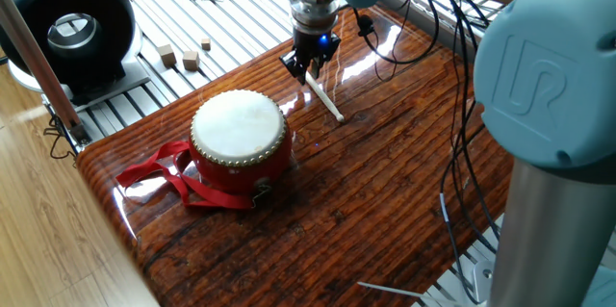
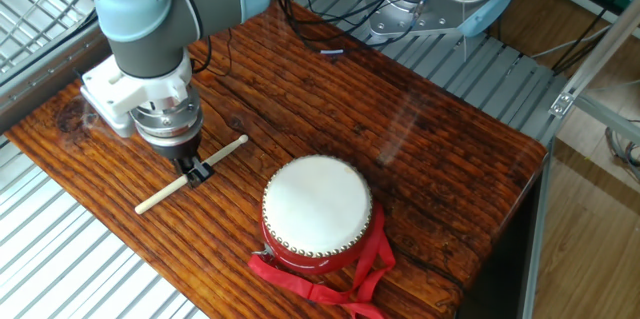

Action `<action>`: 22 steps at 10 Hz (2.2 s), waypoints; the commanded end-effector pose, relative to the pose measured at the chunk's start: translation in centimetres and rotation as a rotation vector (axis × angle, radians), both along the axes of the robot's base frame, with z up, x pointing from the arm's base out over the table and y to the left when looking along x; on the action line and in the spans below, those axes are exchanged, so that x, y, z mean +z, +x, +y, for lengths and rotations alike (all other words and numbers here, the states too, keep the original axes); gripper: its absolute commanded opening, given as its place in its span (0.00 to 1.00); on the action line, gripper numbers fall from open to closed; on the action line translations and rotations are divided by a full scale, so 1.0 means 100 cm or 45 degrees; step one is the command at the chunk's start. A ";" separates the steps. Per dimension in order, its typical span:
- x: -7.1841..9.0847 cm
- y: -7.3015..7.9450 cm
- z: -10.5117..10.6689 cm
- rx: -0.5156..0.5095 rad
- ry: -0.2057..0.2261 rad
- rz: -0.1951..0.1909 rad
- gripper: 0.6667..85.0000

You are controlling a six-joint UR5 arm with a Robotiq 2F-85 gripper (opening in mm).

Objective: Play the drum

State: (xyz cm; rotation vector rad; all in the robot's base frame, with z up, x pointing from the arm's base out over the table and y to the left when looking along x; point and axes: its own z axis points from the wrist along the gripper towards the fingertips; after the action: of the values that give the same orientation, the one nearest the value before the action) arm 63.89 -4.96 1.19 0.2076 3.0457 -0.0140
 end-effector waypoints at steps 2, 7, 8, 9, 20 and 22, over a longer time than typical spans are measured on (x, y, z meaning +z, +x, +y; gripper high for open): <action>-0.004 0.003 -0.005 -0.025 -0.008 -0.003 0.41; -0.003 0.012 -0.016 -0.016 -0.025 -0.032 0.38; -0.001 0.017 -0.019 -0.013 -0.029 -0.050 0.38; -0.001 0.020 -0.020 -0.019 -0.028 -0.063 0.38; -0.003 0.022 -0.014 -0.021 0.036 -0.030 0.38; -0.002 0.021 -0.014 -0.017 0.036 0.005 0.38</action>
State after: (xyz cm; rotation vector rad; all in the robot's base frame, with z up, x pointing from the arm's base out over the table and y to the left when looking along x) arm 66.05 -6.50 0.69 0.2209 3.0265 -0.0020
